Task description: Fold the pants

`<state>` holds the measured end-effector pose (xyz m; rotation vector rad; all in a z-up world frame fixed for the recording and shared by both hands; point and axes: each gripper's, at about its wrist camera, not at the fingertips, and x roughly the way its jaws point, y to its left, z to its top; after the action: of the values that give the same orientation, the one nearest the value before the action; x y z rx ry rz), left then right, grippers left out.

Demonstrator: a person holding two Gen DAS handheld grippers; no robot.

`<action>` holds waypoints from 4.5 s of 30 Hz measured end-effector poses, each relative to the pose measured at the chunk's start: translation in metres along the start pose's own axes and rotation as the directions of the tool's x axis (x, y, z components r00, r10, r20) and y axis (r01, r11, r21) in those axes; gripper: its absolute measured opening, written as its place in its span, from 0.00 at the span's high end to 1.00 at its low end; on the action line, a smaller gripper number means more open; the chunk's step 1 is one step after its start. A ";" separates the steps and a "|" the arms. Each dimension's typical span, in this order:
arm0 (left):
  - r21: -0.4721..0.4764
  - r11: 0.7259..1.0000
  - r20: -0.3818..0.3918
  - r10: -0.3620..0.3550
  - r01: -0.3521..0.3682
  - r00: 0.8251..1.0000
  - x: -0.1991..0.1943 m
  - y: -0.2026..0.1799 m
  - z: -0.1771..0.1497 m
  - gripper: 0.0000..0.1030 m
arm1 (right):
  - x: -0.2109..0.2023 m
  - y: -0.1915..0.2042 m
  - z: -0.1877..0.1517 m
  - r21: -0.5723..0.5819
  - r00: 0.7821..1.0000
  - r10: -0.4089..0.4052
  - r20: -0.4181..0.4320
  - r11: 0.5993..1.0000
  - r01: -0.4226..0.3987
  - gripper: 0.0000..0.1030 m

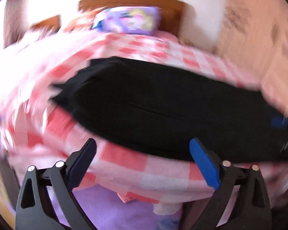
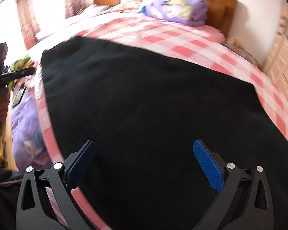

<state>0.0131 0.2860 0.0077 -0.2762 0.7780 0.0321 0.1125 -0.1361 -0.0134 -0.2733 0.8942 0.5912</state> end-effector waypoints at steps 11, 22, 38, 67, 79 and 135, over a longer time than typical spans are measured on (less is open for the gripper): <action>-0.605 0.712 0.181 -0.315 0.357 0.932 0.004 0.128 0.010 0.09 | 0.007 -0.026 -0.009 0.114 1.000 0.003 0.017 0.993 -0.005 0.04; -0.629 0.708 0.102 -0.332 0.320 0.938 0.048 0.119 0.024 0.12 | 0.009 -0.028 -0.009 0.122 0.999 0.016 0.029 0.992 -0.019 0.04; -0.667 0.653 0.194 -0.312 0.358 0.930 0.051 0.135 0.017 0.56 | 0.008 -0.025 -0.006 0.134 1.000 0.010 0.021 0.991 -0.013 0.04; -0.422 0.884 0.257 -0.095 0.200 0.962 0.014 0.070 0.053 0.71 | 0.084 0.089 0.091 -0.095 0.995 0.024 -0.098 0.995 -0.033 0.04; 0.297 0.955 0.389 -0.119 -0.002 0.914 -0.049 -0.179 0.065 0.72 | -0.013 -0.042 0.019 0.296 0.987 0.073 0.146 0.948 -0.114 0.04; 0.482 0.854 0.306 0.044 -0.195 0.951 0.008 -0.153 -0.070 0.03 | 0.005 -0.081 -0.014 0.495 0.936 0.249 0.250 0.798 -0.345 0.71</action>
<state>-0.0095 0.1199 -0.0091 0.2806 0.4884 -0.0157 0.1536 -0.2060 -0.0271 0.4320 0.9017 0.6207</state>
